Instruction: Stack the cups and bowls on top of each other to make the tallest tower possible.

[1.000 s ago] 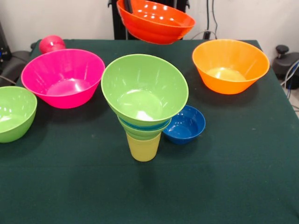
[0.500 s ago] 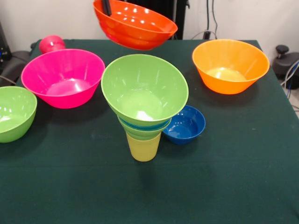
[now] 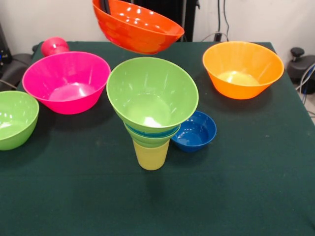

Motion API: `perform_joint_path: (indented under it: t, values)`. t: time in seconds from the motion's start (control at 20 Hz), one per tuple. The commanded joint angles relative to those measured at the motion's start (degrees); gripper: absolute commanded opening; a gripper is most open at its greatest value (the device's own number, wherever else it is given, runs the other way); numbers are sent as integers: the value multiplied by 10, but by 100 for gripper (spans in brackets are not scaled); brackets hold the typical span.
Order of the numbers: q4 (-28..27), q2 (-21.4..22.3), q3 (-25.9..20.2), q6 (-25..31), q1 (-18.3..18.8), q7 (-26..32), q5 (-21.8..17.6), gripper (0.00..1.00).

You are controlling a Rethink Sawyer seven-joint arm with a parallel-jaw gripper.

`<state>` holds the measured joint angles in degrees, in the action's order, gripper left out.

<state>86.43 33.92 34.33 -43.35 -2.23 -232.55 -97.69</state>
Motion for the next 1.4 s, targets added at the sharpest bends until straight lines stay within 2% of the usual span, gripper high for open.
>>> perform_joint_path:
  t: [0.05, 0.6, 0.95, 1.4]
  values:
    - [-96, -58, -26, -49, 7, -247, -37, 0]
    - [-93, -63, -6, -78, 4, -231, -13, 0]
    - [-155, -82, 12, -107, 13, -281, -23, 0]
    - [-220, -105, 28, -148, 39, -313, -17, 0]
